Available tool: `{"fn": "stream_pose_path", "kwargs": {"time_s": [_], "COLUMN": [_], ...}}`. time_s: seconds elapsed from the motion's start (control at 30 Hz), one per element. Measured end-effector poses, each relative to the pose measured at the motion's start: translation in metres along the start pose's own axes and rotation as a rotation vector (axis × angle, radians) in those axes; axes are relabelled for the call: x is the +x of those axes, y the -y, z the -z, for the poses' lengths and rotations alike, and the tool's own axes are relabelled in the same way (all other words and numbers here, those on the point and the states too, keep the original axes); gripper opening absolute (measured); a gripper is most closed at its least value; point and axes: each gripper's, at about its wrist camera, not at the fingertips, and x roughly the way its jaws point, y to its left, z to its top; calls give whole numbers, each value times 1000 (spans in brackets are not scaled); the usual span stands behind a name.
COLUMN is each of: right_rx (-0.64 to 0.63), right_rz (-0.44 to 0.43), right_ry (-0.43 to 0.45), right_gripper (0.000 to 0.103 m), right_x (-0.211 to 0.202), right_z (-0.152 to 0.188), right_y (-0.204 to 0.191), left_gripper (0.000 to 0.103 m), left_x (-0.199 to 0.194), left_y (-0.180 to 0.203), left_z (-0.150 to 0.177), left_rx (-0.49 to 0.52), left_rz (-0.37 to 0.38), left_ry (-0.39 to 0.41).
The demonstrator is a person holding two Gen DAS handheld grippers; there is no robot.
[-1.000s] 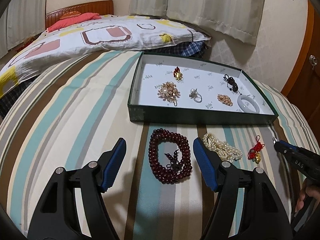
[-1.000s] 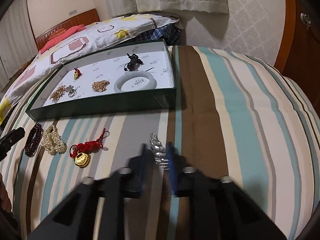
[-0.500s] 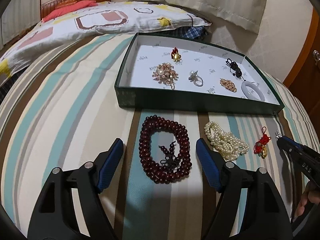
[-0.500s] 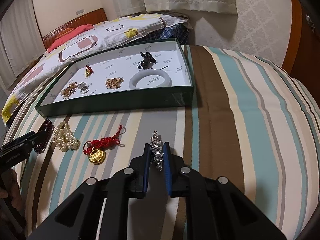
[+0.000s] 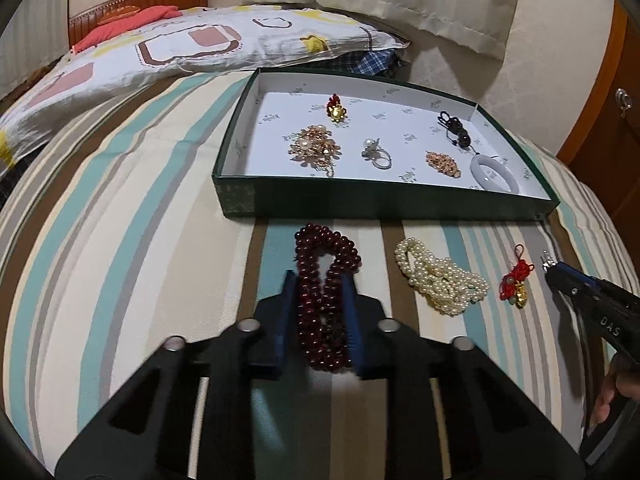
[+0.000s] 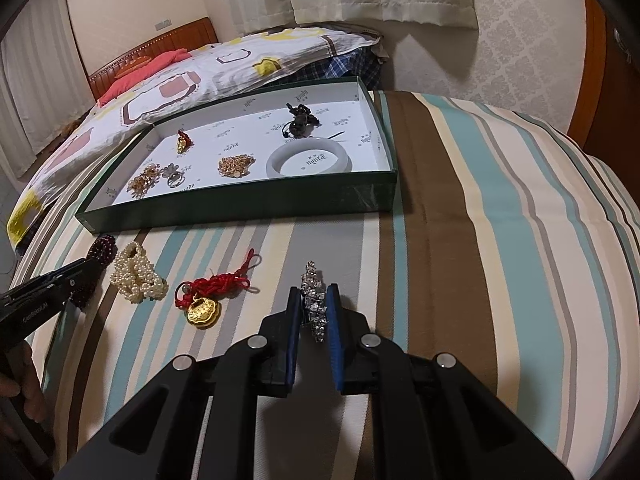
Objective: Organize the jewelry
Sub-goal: 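Grasp the silver rhinestone brooch with the right tool while the left tool grasps the dark red bead bracelet, then carry the silver brooch and red bead bracelet into the green box with both tools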
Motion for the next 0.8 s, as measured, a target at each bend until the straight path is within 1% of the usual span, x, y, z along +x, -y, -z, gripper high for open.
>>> {"fn": "stream_pose_path", "kwargs": {"time_s": [0.27, 0.53, 0.8], "right_rx": [4, 6, 6], "right_rz": [-7, -14, -21], "right_ry": [9, 16, 32], "right_gripper": [14, 14, 14], "right_x": [-2, -2, -7], "right_z": [1, 1, 1], "right_y": [-1, -2, -5], "left_gripper": [14, 13, 13], "left_x": [-1, -7, -20], "left_y": [0, 1, 4], "left_z": [0, 1, -4], "left_rx": [-5, -9, -4], "left_rz": [17, 18, 27], "left_ry": [3, 19, 56]}}
